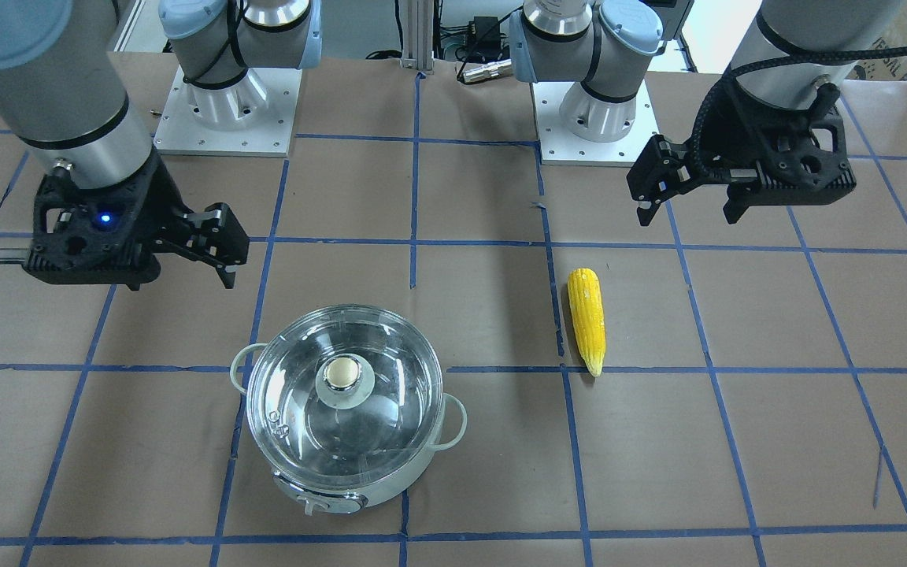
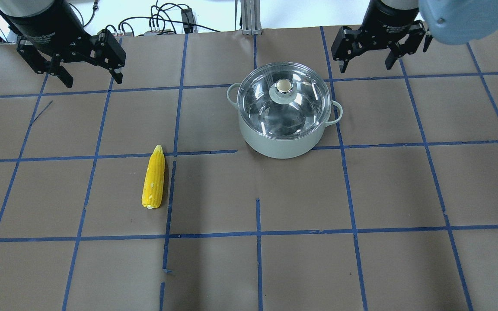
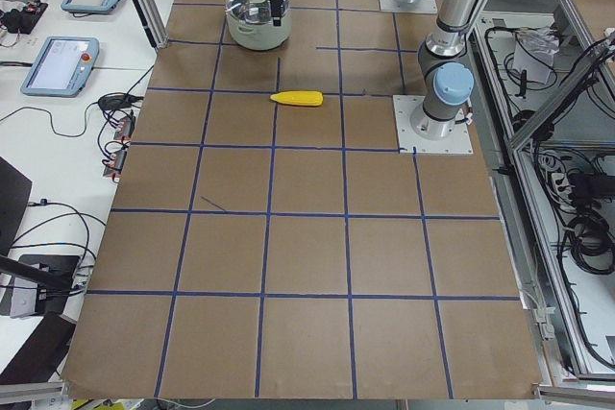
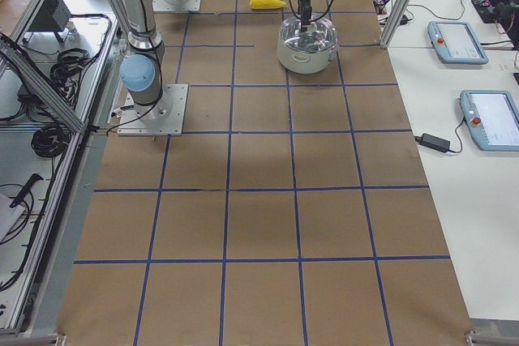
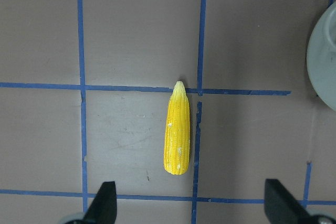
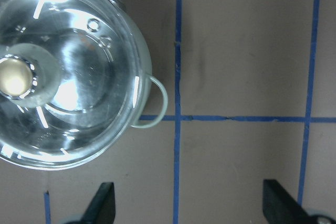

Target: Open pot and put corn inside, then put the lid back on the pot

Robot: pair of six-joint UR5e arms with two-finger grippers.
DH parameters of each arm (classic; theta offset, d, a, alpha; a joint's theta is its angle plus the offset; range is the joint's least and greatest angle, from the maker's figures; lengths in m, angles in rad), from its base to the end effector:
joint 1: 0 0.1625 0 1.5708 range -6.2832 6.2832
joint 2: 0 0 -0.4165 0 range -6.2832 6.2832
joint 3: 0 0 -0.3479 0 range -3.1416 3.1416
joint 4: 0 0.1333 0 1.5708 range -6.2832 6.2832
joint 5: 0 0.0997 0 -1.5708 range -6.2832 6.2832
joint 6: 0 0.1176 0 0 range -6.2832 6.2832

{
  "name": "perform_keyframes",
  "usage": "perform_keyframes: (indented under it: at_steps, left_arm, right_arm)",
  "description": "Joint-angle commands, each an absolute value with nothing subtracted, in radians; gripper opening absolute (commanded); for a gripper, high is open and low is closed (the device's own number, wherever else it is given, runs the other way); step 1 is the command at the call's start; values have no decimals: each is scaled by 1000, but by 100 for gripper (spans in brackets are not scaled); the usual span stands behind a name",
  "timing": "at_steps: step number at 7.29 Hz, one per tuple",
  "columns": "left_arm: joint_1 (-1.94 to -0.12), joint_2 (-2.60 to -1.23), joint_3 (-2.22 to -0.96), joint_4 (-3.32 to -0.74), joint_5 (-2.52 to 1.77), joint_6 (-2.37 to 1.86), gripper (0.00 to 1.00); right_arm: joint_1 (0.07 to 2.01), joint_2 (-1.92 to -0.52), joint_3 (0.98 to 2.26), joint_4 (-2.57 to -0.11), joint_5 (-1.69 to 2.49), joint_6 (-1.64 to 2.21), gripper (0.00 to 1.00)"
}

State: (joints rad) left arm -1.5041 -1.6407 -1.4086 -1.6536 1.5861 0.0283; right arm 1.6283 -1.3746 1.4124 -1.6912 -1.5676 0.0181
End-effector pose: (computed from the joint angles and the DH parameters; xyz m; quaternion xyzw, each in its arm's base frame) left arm -0.0995 -0.4840 0.4934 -0.0192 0.9998 -0.0044 0.0079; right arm 0.1644 -0.5293 0.4489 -0.0197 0.9990 -0.0412 0.0032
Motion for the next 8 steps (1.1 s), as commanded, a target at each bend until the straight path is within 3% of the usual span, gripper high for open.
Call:
perform_keyframes:
  at_steps: [1, 4, 8]
  left_arm:
    - [-1506, -1626, -1408, -1657, 1583, 32, 100]
    - [-1502, -1614, -1408, -1660, 1582, 29, 100]
    - [-1468, -1640, -1398, -1660, 1568, 41, 100]
  right_arm:
    - [1764, -1245, 1295, -1723, -1577, 153, 99]
    - [1786, -1122, 1236, -1723, -1571, 251, 98]
    - [1799, -1108, 1278, -1720, -1557, 299, 97]
